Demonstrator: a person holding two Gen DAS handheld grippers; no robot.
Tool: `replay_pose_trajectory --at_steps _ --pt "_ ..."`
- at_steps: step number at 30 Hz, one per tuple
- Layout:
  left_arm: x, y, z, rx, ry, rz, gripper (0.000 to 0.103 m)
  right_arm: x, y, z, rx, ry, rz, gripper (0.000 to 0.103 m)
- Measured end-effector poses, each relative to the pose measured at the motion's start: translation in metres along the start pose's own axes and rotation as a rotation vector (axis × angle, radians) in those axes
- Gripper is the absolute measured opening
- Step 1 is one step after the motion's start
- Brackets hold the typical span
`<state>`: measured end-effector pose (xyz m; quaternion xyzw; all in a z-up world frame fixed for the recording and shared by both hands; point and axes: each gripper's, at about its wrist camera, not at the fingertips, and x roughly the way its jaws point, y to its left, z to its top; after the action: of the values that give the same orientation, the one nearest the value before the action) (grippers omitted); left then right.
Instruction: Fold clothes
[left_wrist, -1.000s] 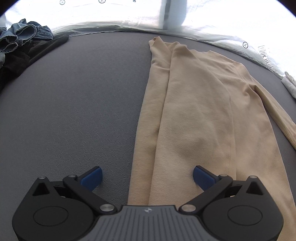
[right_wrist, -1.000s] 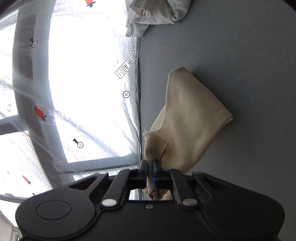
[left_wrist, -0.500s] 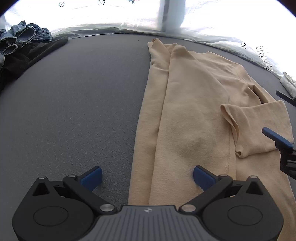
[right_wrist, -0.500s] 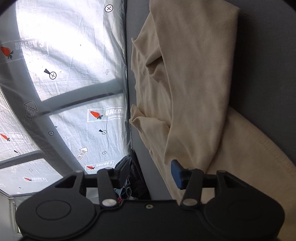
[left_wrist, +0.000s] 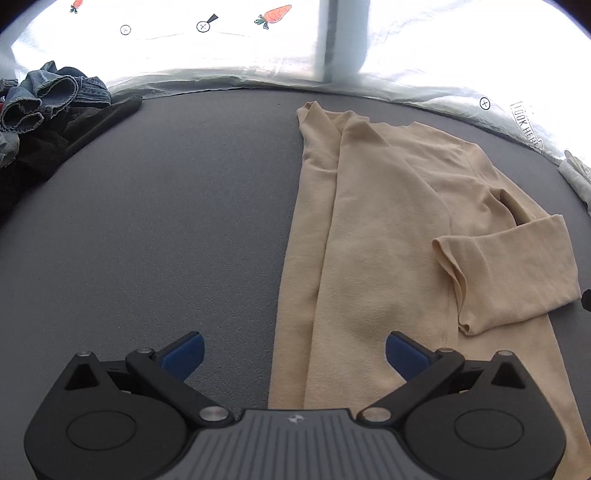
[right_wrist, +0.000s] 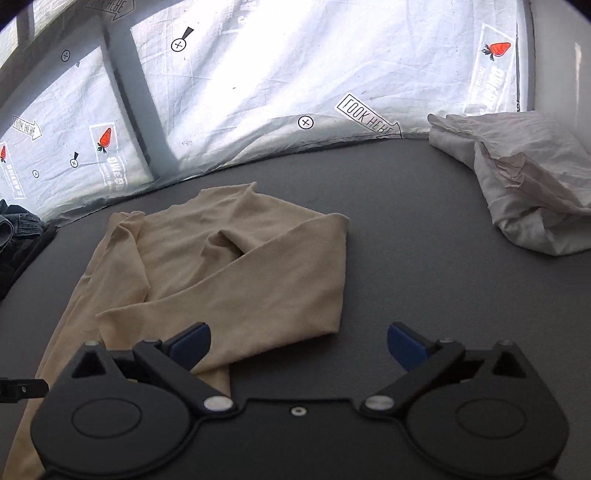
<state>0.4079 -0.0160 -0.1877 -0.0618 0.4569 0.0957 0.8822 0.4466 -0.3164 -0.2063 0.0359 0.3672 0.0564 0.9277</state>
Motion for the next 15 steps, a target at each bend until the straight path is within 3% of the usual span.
replay_pose_trajectory --at_steps 4,15 --pt "-0.010 -0.019 0.015 0.060 -0.077 -0.071 0.103 0.012 -0.010 -0.021 -0.046 0.094 -0.016 0.103" --pt "0.016 -0.084 0.025 0.280 -0.094 -0.181 0.101 0.014 -0.010 -0.037 -0.069 -0.003 -0.075 0.103"
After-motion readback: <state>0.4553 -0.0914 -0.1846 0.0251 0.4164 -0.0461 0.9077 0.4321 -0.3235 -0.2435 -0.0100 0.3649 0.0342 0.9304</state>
